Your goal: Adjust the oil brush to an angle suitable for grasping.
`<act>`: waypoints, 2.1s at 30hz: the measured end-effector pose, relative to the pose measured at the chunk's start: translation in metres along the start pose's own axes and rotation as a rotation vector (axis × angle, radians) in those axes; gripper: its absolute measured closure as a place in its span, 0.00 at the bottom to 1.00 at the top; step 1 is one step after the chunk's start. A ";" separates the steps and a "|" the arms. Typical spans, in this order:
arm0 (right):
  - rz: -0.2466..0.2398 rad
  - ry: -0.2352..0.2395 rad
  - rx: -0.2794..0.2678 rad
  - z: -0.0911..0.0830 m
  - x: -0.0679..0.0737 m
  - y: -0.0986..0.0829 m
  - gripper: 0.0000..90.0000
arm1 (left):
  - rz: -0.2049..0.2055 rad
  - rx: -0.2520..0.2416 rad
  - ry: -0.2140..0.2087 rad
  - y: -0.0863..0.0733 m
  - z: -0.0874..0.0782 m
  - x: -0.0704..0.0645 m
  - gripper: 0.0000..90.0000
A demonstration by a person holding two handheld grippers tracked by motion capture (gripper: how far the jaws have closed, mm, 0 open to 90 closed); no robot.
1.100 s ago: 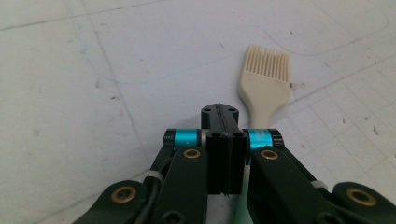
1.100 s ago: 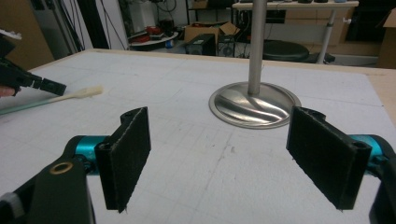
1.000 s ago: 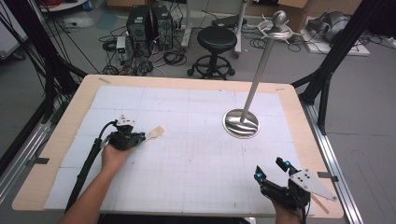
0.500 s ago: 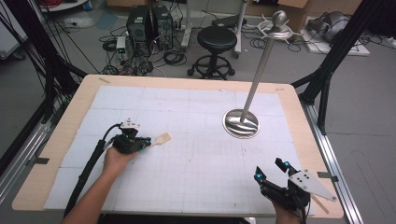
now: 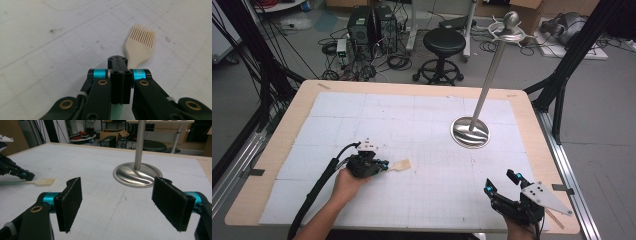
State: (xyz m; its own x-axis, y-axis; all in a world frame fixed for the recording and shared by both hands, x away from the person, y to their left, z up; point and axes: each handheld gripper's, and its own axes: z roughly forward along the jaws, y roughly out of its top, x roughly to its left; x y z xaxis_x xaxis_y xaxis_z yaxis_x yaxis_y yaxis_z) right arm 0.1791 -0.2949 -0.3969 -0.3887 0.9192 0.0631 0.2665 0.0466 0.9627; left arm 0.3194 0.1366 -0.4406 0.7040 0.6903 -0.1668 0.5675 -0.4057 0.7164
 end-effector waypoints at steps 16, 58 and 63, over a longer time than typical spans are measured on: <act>0.013 -0.005 -0.009 -0.003 -0.002 -0.001 0.26 | 0.078 -0.075 -0.032 0.010 -0.003 -0.040 1.00; 0.007 0.000 0.007 -0.001 0.000 -0.001 0.26 | -0.067 -0.078 0.254 -0.032 -0.038 0.026 0.98; 0.011 -0.003 0.003 -0.003 0.000 -0.002 0.26 | -0.127 -0.139 0.326 -0.032 -0.056 0.055 0.98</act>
State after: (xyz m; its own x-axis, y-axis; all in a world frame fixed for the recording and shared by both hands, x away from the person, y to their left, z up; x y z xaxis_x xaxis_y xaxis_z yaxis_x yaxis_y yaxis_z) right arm 0.1763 -0.2963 -0.3979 -0.3832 0.9208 0.0727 0.2736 0.0380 0.9611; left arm 0.3157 0.2209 -0.4345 0.4458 0.8936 -0.0517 0.5622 -0.2346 0.7930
